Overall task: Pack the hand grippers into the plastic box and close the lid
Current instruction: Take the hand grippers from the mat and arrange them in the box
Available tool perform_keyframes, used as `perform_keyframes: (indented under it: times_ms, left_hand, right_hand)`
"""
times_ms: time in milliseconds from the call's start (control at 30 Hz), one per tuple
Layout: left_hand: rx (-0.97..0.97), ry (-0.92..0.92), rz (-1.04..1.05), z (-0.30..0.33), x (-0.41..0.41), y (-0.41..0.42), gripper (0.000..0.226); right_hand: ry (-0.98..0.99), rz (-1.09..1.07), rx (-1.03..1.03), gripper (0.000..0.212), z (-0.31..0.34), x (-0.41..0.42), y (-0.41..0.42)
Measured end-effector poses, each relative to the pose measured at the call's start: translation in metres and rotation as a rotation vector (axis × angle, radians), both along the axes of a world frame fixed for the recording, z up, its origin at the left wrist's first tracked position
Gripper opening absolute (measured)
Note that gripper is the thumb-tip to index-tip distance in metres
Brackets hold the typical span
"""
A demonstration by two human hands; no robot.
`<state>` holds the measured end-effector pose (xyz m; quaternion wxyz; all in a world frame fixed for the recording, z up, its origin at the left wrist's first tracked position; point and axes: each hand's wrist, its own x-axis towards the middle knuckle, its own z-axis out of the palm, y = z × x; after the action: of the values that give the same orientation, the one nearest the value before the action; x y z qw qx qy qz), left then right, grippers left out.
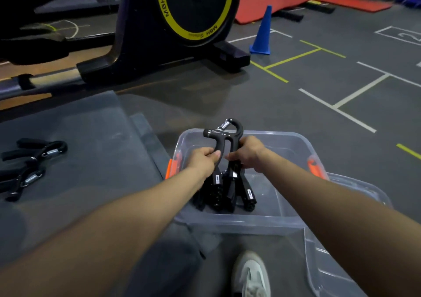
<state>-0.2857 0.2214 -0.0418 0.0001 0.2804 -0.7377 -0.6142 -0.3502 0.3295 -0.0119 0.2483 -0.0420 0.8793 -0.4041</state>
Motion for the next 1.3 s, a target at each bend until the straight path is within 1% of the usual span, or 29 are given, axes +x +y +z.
perform_keyframes:
  times_ms: [133,200,267,333,400,467,533,633,800,867,933,1033,1133,1233,1300]
  left_hand:
    - [-0.422,-0.087,-0.221,-0.017,-0.006,0.007,0.027]
    - [-0.625,-0.098,-0.325,-0.025,-0.007,0.006,0.038]
    - [-0.755,-0.095,-0.411,-0.032,-0.010,0.002,0.047]
    - [-0.815,-0.130,-0.477,-0.040,-0.013,-0.002,0.055]
    - [-0.833,-0.208,-0.551,-0.048,-0.014,-0.005,0.063]
    - [-0.826,-0.287,-0.616,-0.054,-0.014,-0.008,0.068]
    - [-0.818,-0.330,-0.652,-0.059,-0.013,-0.012,0.070]
    - [-0.819,-0.350,-0.688,-0.062,-0.014,-0.016,0.070]
    - [-0.789,-0.341,-0.704,-0.065,-0.015,-0.017,0.071]
    - [-0.783,-0.341,-0.711,-0.066,-0.016,-0.018,0.071]
    - [-0.779,-0.342,-0.724,-0.065,-0.017,-0.019,0.071]
    - [-0.757,-0.332,-0.729,-0.061,-0.016,-0.021,0.071]
    - [-0.776,-0.255,-0.665,-0.049,-0.011,-0.029,0.061]
    - [-0.836,-0.117,-0.477,-0.028,0.000,-0.046,0.037]
    - [-0.830,-0.081,-0.359,-0.013,0.010,-0.064,0.032]
  right_hand:
    - [-0.016,-0.029,0.272,0.019,-0.017,-0.006,0.031]
    - [-0.037,-0.058,0.321,0.022,-0.028,-0.008,0.044]
    - [-0.048,-0.064,0.372,0.018,-0.040,-0.011,0.049]
    - [-0.053,-0.053,0.412,0.023,-0.054,-0.016,0.049]
    - [-0.076,-0.051,0.426,0.030,-0.065,-0.020,0.046]
    - [-0.069,-0.015,0.458,0.030,-0.075,-0.024,0.041]
    - [-0.068,0.025,0.495,0.028,-0.083,-0.026,0.035]
    - [-0.076,0.024,0.495,0.017,-0.093,-0.030,0.028]
    - [-0.032,0.072,0.513,0.016,-0.100,-0.029,0.019]
    - [-0.019,0.082,0.491,0.010,-0.105,-0.028,0.018]
    - [-0.018,0.087,0.479,0.023,-0.108,-0.027,0.018]
    - [0.021,0.049,0.443,0.030,-0.100,-0.031,0.018]
    - [0.112,-0.006,0.342,0.034,-0.081,-0.035,0.008]
    - [0.194,0.012,0.242,0.039,-0.060,-0.033,-0.017]
    - [0.244,0.046,0.191,0.041,-0.048,-0.027,-0.043]
